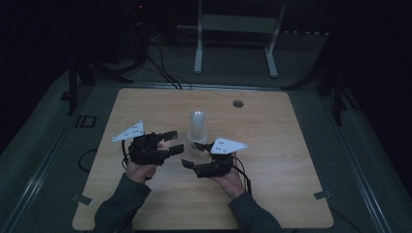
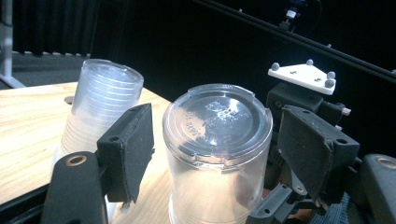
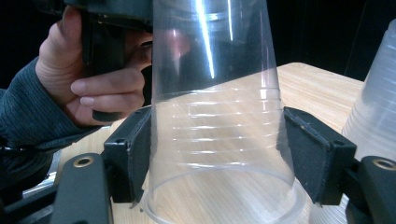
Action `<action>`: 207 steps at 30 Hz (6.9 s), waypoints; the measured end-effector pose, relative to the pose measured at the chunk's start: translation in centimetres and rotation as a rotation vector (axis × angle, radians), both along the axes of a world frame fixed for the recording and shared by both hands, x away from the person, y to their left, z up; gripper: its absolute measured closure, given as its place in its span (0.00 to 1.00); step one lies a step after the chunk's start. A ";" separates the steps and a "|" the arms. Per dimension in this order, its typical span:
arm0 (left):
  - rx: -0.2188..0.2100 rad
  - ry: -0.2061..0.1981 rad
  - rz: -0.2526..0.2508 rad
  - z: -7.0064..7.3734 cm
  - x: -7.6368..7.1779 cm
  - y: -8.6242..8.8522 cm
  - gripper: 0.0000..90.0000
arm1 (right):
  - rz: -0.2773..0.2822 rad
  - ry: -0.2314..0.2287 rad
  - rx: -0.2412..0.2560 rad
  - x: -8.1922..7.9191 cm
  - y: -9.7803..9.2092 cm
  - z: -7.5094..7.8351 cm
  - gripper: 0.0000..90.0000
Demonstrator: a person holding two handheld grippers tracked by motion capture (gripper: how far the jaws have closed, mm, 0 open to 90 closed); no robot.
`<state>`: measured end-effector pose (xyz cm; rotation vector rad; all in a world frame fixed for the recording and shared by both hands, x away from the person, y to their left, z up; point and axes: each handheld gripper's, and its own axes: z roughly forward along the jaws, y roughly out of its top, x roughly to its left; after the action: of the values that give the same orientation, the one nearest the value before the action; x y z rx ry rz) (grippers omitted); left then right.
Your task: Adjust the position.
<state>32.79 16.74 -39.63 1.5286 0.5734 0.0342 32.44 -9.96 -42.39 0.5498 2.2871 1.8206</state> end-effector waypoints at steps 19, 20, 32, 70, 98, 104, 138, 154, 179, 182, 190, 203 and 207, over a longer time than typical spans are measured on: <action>0.008 -0.035 0.057 1.1 -0.2 2.3 0.31 | -0.023 -0.013 -0.067 0.2 -0.8 0.2 0.32; 0.011 -0.036 0.061 1.1 -0.2 2.4 0.31 | -0.024 -0.013 -0.071 0.2 -0.9 0.2 0.32; 0.069 -0.045 0.094 1.2 -0.3 2.4 0.31 | -0.037 -0.033 -0.134 0.4 -1.2 0.7 0.32; 0.198 -0.089 0.138 2.2 -0.8 3.0 0.33 | -0.063 -0.095 -0.318 0.9 -1.6 1.9 0.32; 0.350 -0.096 0.100 2.5 -1.1 2.7 0.30 | -0.037 -0.083 -0.418 1.4 -1.7 2.4 0.33; 0.402 -0.105 0.095 2.8 -1.0 2.5 0.30 | -0.022 -0.086 -0.435 1.5 -1.3 2.5 0.33; 0.621 -0.125 0.041 3.8 -1.0 1.8 0.30 | 0.023 -0.129 -0.576 1.4 -0.3 3.8 0.33; 0.712 -0.159 0.015 4.5 -0.9 0.6 0.29 | 0.031 -0.137 -0.622 1.2 -0.1 3.7 0.33; 0.859 -0.187 -0.063 4.1 -0.7 -1.5 0.29 | 0.065 -0.150 -0.696 1.3 0.8 3.4 0.35; 0.890 -0.190 -0.074 4.0 -0.8 -1.9 0.29 | 0.074 -0.158 -0.712 1.3 0.9 3.5 0.35; 0.925 -0.195 -0.095 4.0 -0.7 -2.4 0.29 | 0.081 -0.158 -0.737 1.2 1.2 3.3 0.35; 1.004 -0.212 -0.123 3.7 -0.9 -3.6 0.29 | 0.097 -0.162 -0.783 1.0 1.3 3.0 0.35; 1.024 -0.213 -0.134 3.6 -0.9 -3.9 0.29 | 0.100 -0.165 -0.792 0.9 1.3 3.0 0.35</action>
<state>31.90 12.81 -36.03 2.5103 0.2688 0.4385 33.35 -8.64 -39.37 0.1440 2.6588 0.8020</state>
